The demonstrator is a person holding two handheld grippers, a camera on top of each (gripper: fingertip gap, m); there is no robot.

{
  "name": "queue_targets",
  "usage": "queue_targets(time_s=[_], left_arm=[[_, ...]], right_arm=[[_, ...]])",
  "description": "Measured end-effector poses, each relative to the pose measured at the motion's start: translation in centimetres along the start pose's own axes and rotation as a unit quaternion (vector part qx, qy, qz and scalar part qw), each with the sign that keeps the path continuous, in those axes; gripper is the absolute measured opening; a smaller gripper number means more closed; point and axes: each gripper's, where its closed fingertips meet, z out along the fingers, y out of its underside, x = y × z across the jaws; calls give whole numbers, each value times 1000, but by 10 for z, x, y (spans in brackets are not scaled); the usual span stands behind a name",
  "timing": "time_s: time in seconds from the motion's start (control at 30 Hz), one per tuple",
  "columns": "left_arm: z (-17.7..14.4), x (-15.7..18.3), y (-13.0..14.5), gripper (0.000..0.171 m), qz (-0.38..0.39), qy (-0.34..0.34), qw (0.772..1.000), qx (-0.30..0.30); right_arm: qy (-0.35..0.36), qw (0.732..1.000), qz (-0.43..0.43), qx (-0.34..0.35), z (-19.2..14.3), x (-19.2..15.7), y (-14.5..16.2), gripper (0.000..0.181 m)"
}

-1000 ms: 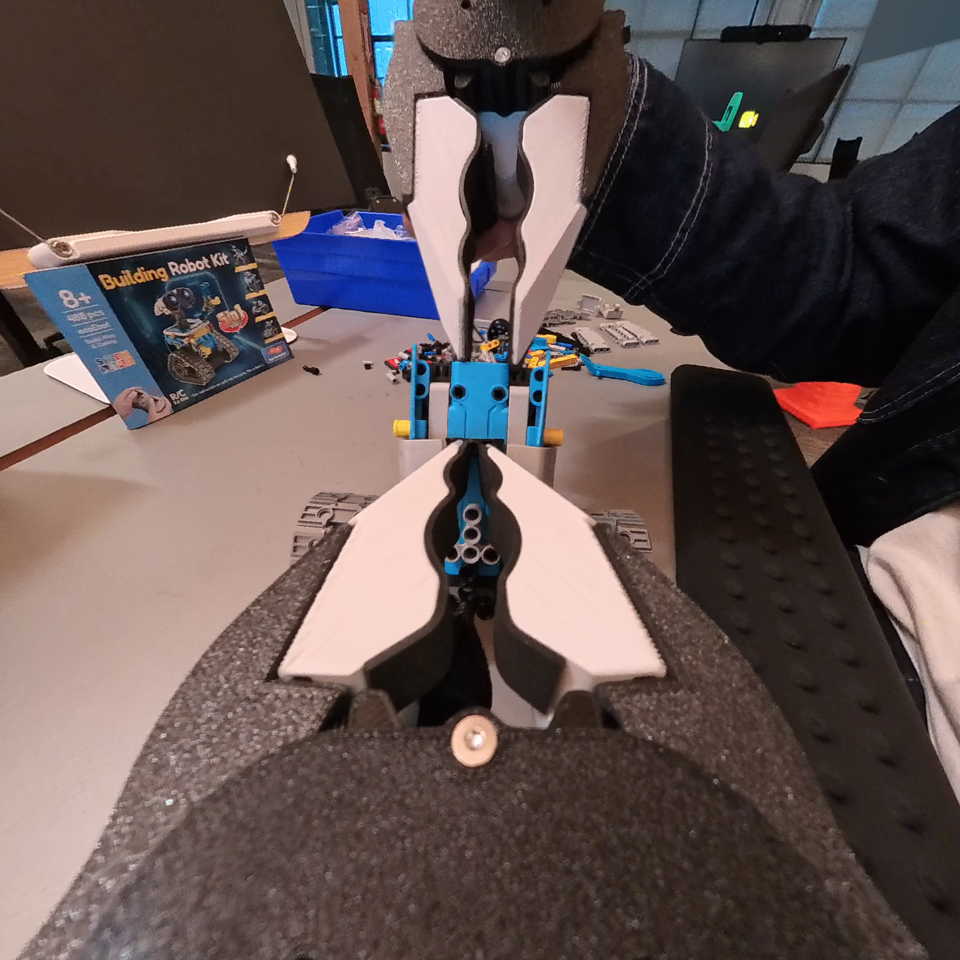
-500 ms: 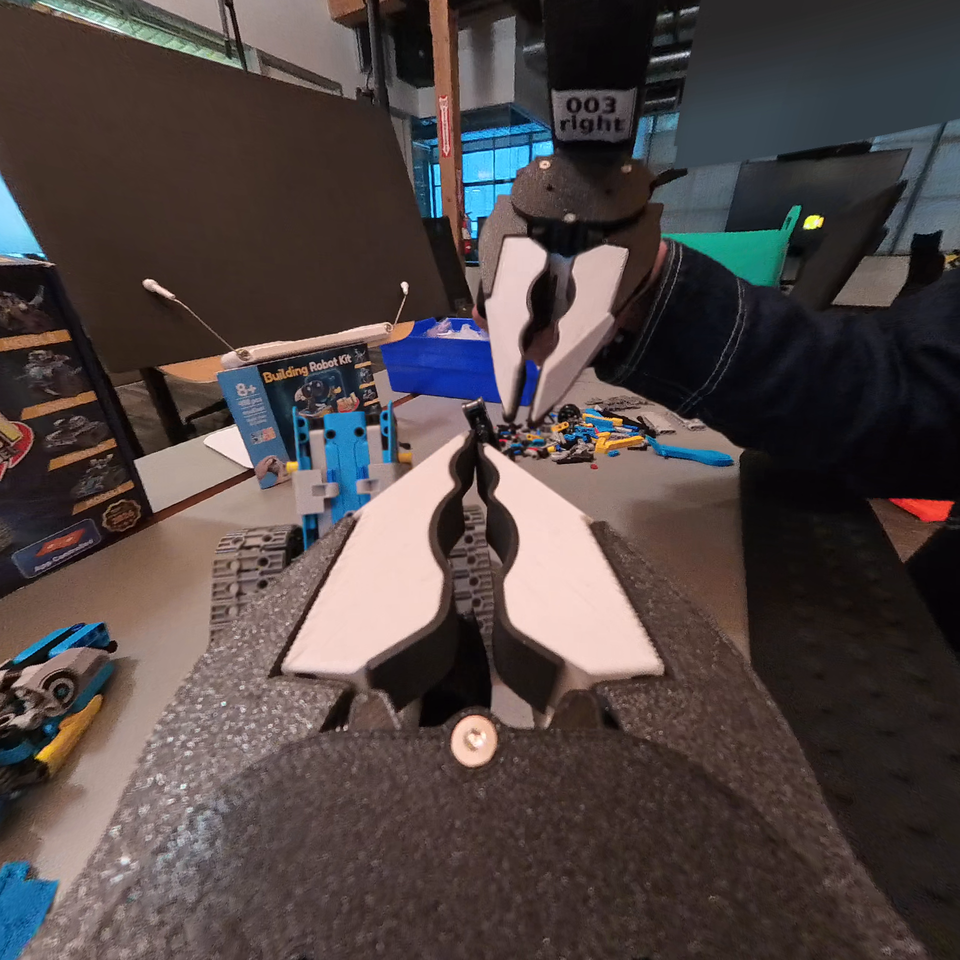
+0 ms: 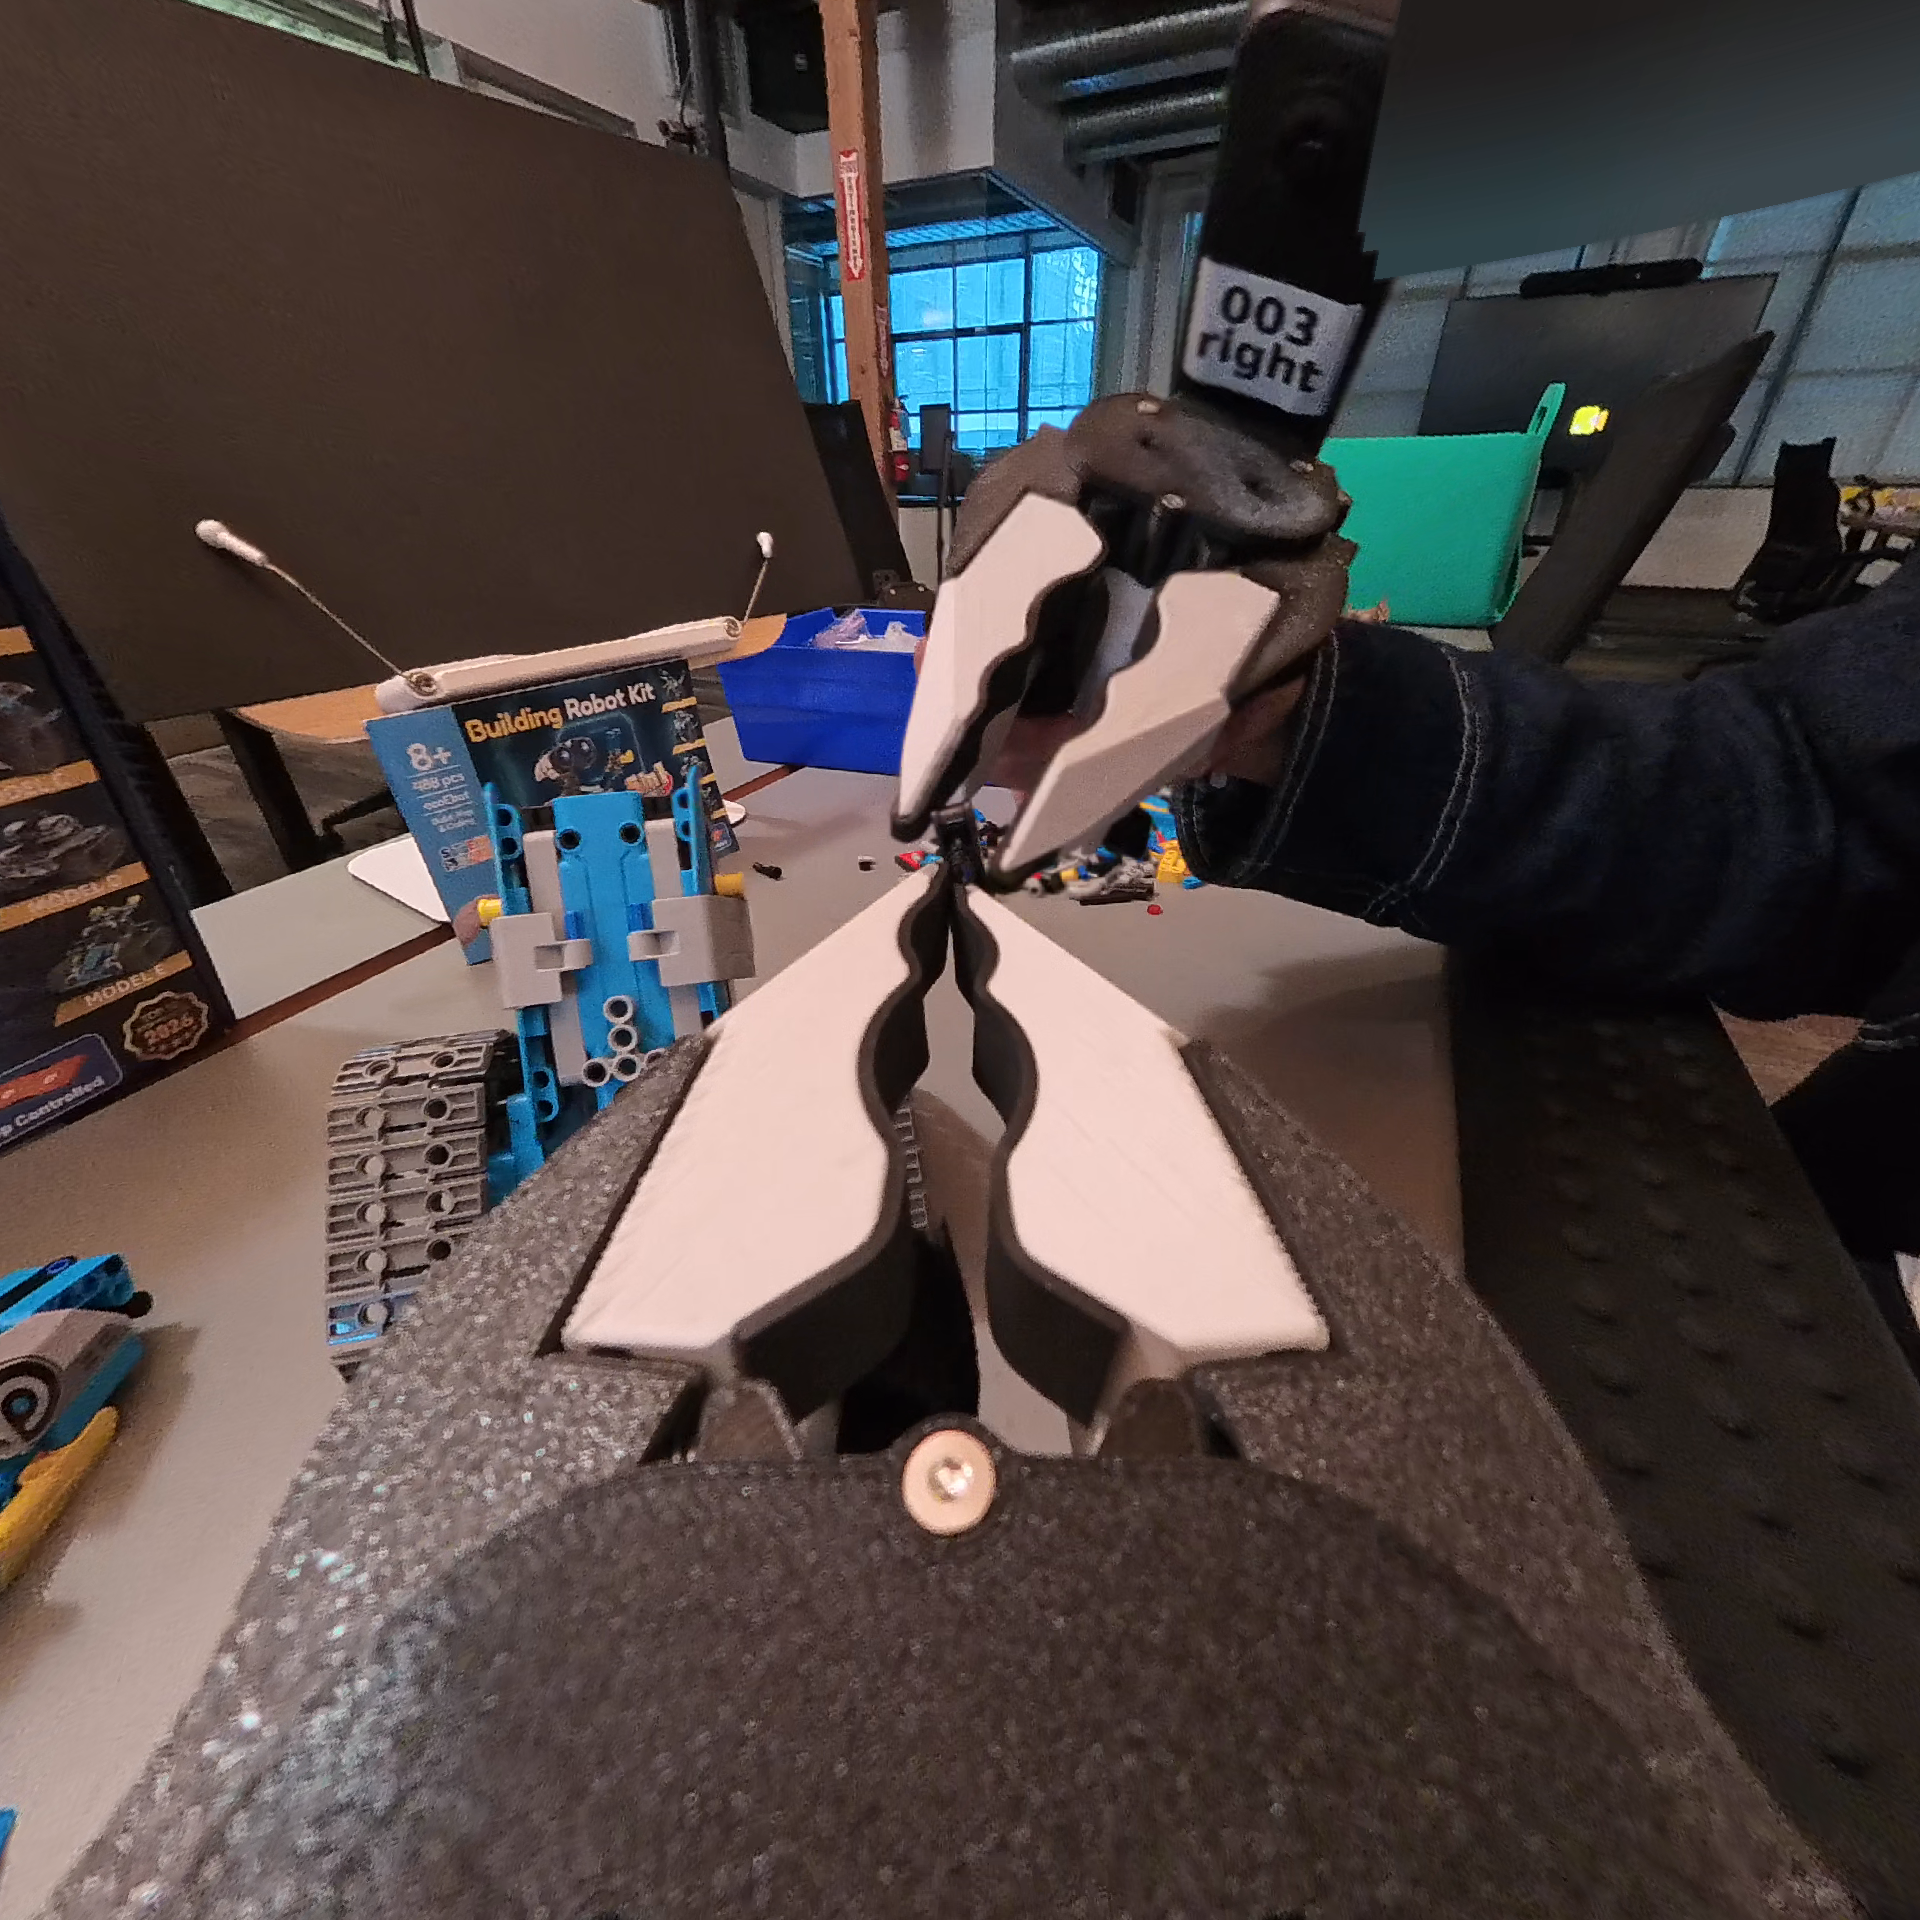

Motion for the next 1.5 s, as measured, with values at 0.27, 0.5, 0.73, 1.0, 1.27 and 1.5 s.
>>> queue_targets(time_s=[0.27, 0.5, 0.73, 1.0, 1.27, 1.5], left_arm=[[5, 3, 12, 7, 23, -9, 999, -32], [15, -22, 42, 20, -5, -77, 991, -112], [11, -60, 58, 31, -122, -137, 973, -139], [37, -11, 109, 51, -90, -79, 956, -267], [72, 74, 82, 46, -50, 56, 972, -224], [13, 6, -2, 41, -79, -66, 994, 21]], right_arm=[[64, 995, 46, -54, -60, 15, 35, 6], [225, 870, 315, -306, -260, 17, 217, 7], [267, 842, 360, -302, -301, 6, 267, 9], [292, 858, 313, -285, -293, 31, 225, 13], [175, 958, 218, -60, -124, 45, 92, 29], [153, 963, 222, 19, -68, 15, 85, 46]])
